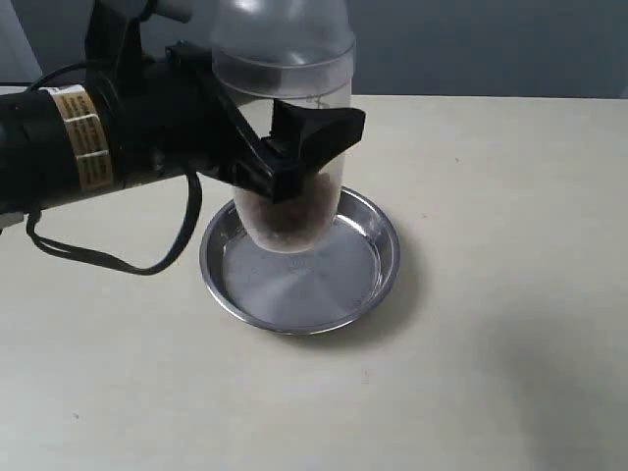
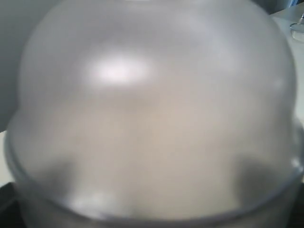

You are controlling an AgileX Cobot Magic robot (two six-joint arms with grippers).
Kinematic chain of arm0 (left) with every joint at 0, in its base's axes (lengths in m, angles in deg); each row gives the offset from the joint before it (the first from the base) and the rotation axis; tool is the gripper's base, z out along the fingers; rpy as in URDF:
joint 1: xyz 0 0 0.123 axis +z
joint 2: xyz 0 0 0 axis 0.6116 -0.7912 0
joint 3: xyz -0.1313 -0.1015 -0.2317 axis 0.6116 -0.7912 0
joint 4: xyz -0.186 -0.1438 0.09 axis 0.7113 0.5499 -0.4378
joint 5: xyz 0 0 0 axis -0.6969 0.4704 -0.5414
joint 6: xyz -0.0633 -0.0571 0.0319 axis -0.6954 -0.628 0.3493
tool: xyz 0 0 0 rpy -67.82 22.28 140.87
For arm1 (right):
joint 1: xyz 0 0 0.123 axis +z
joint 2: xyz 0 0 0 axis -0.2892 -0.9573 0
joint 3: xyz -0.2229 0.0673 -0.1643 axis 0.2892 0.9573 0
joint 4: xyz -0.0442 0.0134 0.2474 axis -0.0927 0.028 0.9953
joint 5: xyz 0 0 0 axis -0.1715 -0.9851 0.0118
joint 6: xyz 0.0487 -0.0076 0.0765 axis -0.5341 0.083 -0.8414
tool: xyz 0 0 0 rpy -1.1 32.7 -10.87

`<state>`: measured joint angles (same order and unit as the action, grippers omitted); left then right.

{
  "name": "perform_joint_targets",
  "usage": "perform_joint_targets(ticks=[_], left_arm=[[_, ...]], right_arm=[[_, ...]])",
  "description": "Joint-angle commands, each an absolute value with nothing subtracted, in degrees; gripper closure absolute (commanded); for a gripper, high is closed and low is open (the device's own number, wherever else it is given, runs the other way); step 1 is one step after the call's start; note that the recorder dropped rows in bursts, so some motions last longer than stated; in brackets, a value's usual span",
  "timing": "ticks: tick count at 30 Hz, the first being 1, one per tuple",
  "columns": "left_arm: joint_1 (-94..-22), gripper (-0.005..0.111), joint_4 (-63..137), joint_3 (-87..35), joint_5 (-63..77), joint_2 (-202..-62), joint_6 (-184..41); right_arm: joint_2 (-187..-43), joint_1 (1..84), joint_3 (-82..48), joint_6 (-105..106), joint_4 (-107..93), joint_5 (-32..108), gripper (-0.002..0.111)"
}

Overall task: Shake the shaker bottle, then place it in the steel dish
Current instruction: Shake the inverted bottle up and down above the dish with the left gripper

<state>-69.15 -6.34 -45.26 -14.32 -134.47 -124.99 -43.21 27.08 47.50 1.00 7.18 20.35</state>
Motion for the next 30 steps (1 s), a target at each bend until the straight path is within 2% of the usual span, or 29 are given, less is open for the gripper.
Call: perform_joint_targets(ticks=[1,20,30], left_arm=[[-69.3,0.106,-5.5,-44.7,-18.5,-133.5,-124.5],[-69.3,0.106,-4.7,-44.7,-22.4,-139.7,-120.4],[-68.8,0.106,3.8,-42.9,-23.9,-138.1,-110.4]], right_arm=[[-43.0,27.2,47.6,1.0,7.1,20.7,0.109],[-43.0,27.2,47.6,1.0,7.1,20.7,0.109],[-43.0,27.2,47.6,1.0,7.1,20.7,0.109]])
